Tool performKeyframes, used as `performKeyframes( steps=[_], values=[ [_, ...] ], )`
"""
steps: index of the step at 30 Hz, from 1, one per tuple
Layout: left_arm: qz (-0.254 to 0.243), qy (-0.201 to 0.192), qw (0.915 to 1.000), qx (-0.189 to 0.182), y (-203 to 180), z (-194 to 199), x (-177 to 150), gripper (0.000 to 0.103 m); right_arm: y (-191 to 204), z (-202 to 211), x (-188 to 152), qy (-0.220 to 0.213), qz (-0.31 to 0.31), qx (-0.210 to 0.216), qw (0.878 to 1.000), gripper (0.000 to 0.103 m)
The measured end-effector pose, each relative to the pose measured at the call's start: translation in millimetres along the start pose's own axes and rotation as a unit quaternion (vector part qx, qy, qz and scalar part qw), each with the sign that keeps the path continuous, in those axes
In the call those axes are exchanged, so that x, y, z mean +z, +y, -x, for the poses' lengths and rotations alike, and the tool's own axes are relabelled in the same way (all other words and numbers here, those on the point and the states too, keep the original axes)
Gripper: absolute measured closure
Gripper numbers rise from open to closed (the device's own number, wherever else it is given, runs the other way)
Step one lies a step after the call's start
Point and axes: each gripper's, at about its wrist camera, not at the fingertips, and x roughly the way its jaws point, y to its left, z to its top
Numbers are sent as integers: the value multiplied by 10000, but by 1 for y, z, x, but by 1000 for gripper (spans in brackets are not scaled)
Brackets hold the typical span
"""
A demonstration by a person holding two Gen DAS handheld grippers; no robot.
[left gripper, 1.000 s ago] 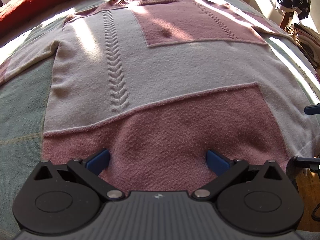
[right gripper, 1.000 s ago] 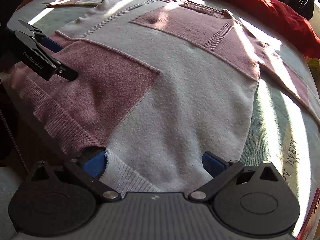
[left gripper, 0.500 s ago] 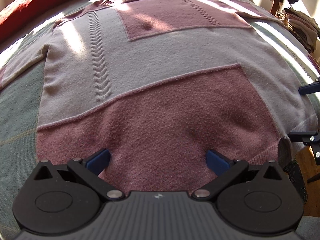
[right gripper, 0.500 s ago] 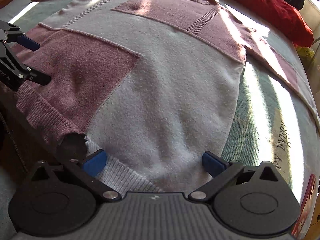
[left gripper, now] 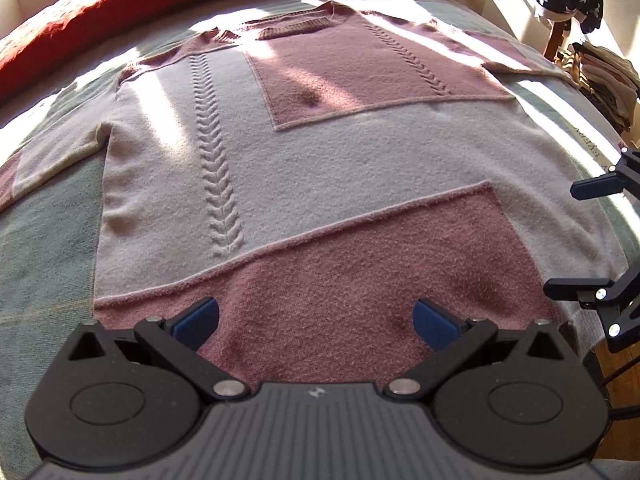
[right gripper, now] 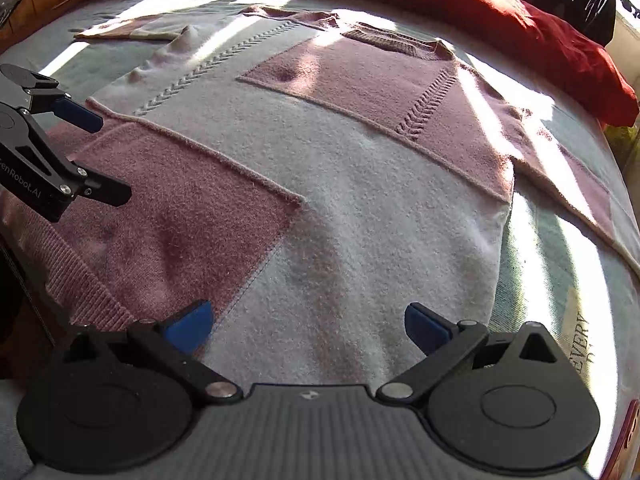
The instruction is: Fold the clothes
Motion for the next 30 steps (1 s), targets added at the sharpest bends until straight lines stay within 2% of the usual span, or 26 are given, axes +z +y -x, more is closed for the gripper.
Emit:
performKeyframes(
  steps=[5, 10, 15, 20, 24, 30],
  values=[
    [479, 224, 9986, -64, 6, 8, -25, 1, -3, -19, 6, 210, -223, 105, 9995, 0],
    [258, 306, 9992, -83, 5, 20, -36, 1, -2, -21, 4, 188, -213, 107, 9995, 0],
    [414, -324, 9984, 202, 29, 20, -6, 1, 0, -24, 6, 214, -180, 76, 9996, 0],
    [657, -738, 9951, 104, 60, -5, 38, 1, -3, -21, 3, 66, -163, 134, 9998, 0],
    [870, -713, 9937, -14, 74, -26, 59, 1, -3, -20, 1, -44, -167, 149, 9997, 0],
    [1157, -511, 9920, -16, 86, -37, 54, 1, -1, -19, 5, 39, -210, 58, 9998, 0]
  ],
)
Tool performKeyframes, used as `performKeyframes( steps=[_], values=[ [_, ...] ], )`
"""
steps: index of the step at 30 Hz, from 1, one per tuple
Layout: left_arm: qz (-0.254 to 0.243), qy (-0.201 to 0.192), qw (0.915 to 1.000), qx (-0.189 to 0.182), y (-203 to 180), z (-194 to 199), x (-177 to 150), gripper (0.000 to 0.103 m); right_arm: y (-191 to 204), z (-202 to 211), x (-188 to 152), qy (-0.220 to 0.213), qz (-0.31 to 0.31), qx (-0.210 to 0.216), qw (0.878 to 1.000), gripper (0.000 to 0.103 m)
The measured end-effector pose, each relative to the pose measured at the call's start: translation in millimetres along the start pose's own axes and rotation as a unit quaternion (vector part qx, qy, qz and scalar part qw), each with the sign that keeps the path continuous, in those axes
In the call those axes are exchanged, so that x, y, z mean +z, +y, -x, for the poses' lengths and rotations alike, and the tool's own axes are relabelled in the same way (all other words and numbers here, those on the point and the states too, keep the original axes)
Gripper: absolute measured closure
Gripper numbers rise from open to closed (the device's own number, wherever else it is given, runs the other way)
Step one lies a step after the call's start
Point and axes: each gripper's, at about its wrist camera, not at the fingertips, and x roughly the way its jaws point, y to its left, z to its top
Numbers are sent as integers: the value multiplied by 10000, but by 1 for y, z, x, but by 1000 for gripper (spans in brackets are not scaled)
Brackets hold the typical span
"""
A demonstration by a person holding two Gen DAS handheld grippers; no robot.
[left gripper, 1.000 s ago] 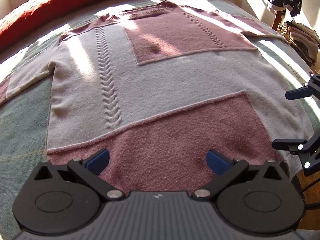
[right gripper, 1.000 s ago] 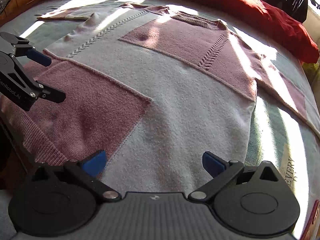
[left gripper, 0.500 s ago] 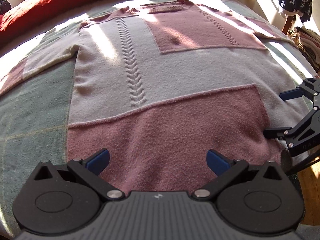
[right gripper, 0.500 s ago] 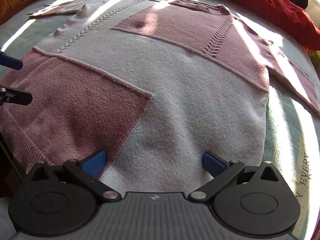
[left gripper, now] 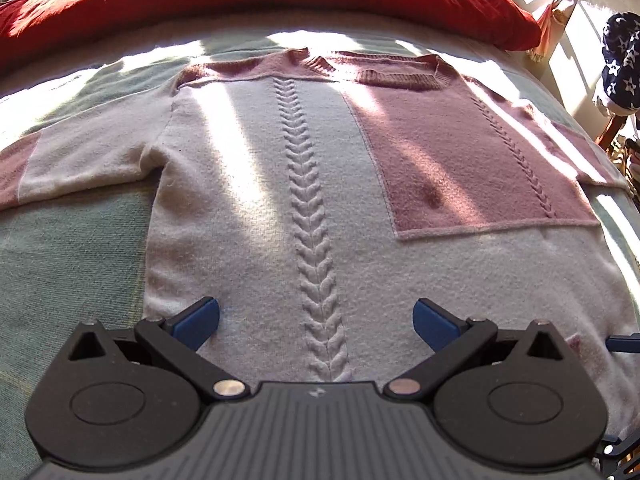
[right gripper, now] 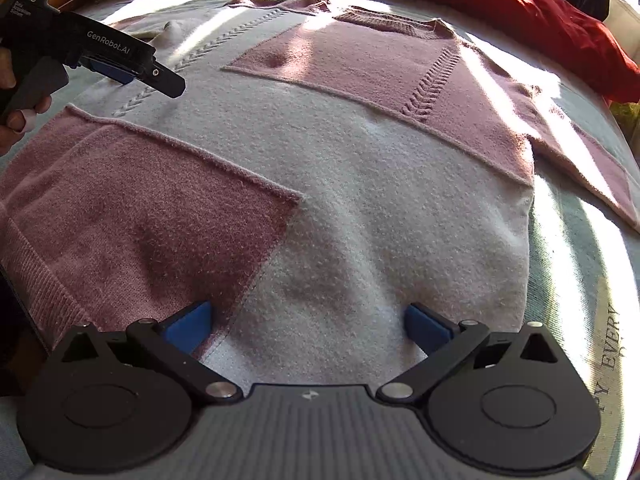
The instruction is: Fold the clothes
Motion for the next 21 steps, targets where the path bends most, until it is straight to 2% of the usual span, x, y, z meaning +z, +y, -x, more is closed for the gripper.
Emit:
performKeyframes(
  steps=[6, 14, 16, 19, 21],
  values=[
    [-243, -207, 9994, -125, -2, 12, 12, 1, -2, 2, 16, 316, -224, -57, 9992, 0],
    [-403, -503, 9970, -424, 2, -1, 53, 1, -20, 10, 69, 8, -1056, 338, 9938, 0],
    [-401, -561, 9965, -482, 5, -8, 62, 1, -20, 4, 82, -51, -1169, 321, 9926, 0],
    [-342, -535, 9966, -523, 13, -22, 73, 1, -18, -6, 102, -127, -1321, 286, 9907, 0],
    [-205, -382, 9978, -494, 24, -35, 78, 1, -15, -12, 113, -149, -1405, 281, 9896, 0]
  ],
)
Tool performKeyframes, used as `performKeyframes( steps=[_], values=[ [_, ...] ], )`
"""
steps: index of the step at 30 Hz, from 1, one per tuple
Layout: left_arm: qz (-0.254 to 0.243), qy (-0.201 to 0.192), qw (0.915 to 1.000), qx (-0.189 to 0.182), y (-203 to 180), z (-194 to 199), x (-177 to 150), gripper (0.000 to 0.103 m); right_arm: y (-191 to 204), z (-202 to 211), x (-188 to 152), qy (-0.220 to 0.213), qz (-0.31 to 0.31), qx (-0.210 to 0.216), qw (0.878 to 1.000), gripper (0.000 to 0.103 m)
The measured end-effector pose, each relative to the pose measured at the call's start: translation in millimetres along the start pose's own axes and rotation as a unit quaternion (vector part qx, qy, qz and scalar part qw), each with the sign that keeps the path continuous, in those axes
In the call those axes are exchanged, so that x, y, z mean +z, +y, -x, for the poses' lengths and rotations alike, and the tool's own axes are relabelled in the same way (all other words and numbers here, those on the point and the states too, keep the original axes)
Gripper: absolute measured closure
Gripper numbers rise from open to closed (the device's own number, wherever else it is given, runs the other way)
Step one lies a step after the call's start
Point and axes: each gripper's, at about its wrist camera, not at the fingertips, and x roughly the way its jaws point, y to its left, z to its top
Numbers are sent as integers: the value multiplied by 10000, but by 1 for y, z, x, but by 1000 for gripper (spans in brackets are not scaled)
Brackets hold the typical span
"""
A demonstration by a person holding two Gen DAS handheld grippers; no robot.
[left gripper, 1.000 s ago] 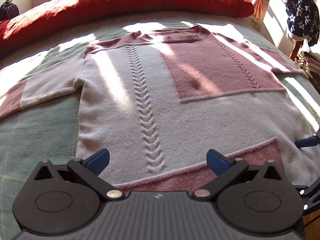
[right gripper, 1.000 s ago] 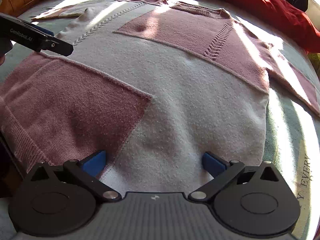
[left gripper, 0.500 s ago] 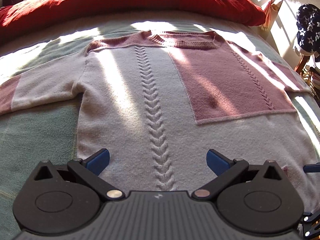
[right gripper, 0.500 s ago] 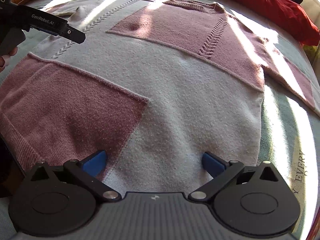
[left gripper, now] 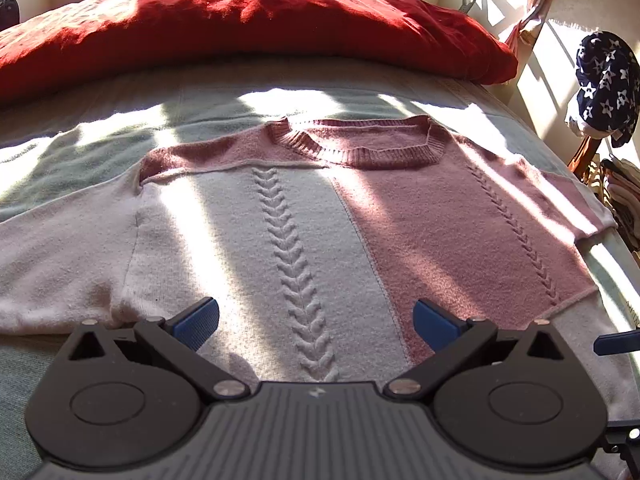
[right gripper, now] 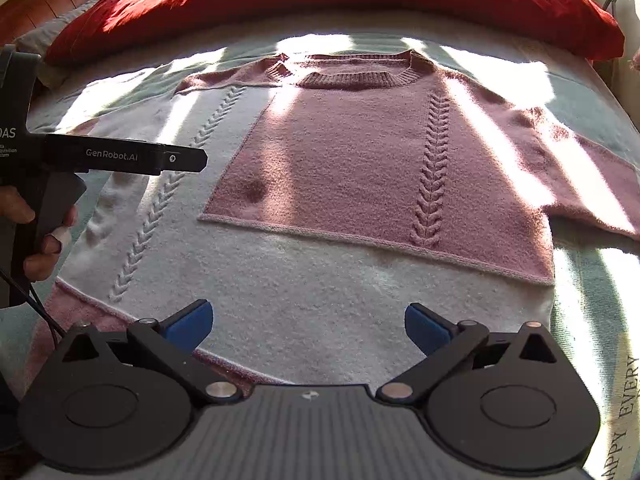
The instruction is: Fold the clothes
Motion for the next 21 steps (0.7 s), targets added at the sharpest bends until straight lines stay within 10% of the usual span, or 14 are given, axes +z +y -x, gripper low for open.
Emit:
performKeyframes(
  steps=[21],
  values=[
    [-281, 501, 9982, -186, 40, -34, 44, 1, 29, -57, 55, 372, -1007, 211, 9940, 0]
  ],
)
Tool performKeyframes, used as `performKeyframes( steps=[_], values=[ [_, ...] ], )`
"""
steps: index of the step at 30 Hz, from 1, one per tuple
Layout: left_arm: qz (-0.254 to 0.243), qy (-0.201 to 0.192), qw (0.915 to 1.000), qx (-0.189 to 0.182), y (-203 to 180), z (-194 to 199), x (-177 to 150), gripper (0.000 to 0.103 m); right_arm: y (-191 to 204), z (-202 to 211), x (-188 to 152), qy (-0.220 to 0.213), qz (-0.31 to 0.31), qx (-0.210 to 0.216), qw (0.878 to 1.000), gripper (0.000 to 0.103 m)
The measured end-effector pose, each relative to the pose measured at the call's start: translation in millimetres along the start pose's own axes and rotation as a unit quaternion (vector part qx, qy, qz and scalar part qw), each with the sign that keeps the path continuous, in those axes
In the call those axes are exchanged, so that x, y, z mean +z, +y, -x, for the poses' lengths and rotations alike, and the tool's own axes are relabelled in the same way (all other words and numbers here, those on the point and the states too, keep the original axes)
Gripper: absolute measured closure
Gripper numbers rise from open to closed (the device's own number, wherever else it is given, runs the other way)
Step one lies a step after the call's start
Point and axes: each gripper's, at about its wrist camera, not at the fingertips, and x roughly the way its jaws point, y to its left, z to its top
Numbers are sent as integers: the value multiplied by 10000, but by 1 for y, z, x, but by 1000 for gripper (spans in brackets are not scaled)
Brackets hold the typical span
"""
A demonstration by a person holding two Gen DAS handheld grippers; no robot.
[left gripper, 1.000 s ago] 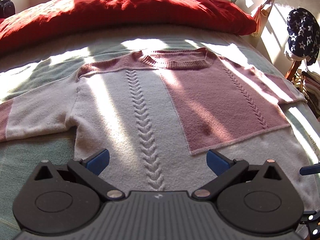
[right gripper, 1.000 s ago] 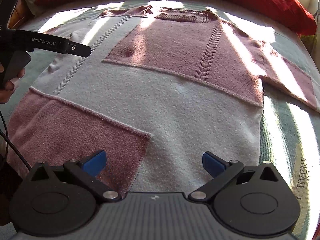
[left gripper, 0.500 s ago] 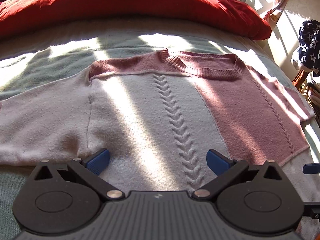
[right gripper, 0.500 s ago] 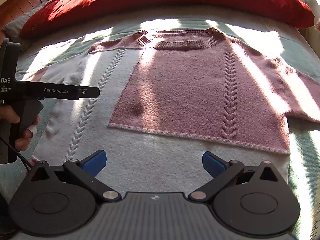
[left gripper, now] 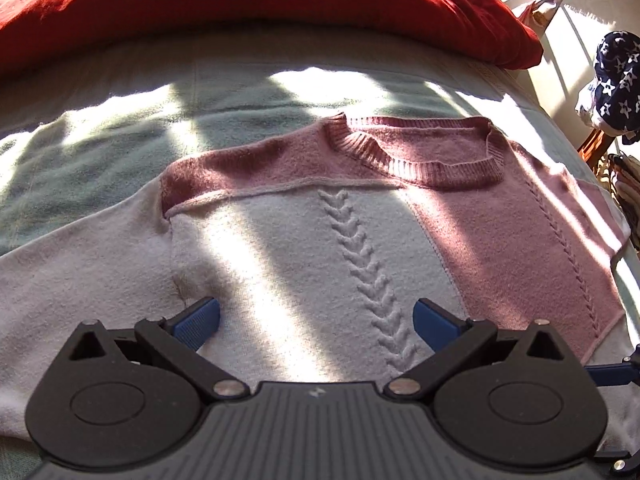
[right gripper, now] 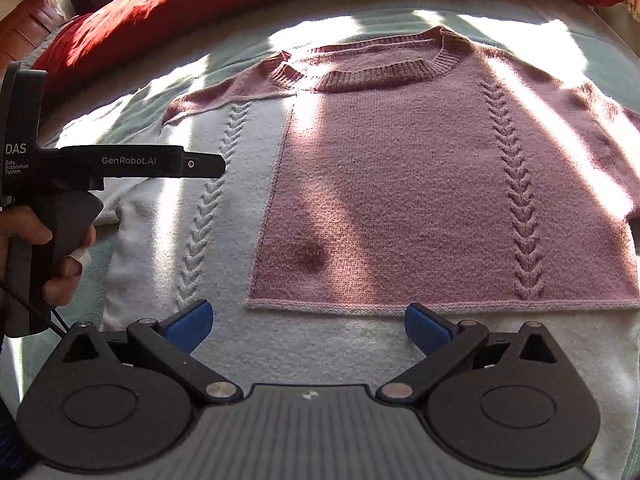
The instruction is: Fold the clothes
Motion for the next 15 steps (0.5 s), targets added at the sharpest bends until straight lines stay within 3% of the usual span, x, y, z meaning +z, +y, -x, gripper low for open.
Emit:
performKeyframes(
  steps=[3, 10, 15],
  values=[
    [-246, -45, 9996, 135, -8, -3, -4, 1, -3, -6, -1, 60, -244, -11, 9997, 0],
    [65, -275, 9996, 4, 5, 14, 3, 1, -3, -4, 6, 81, -419, -55, 9991, 0],
    [345, -284, 9988, 174, 11, 4, 11, 1, -5, -2, 13, 43, -647, -71, 9979, 0]
  ],
)
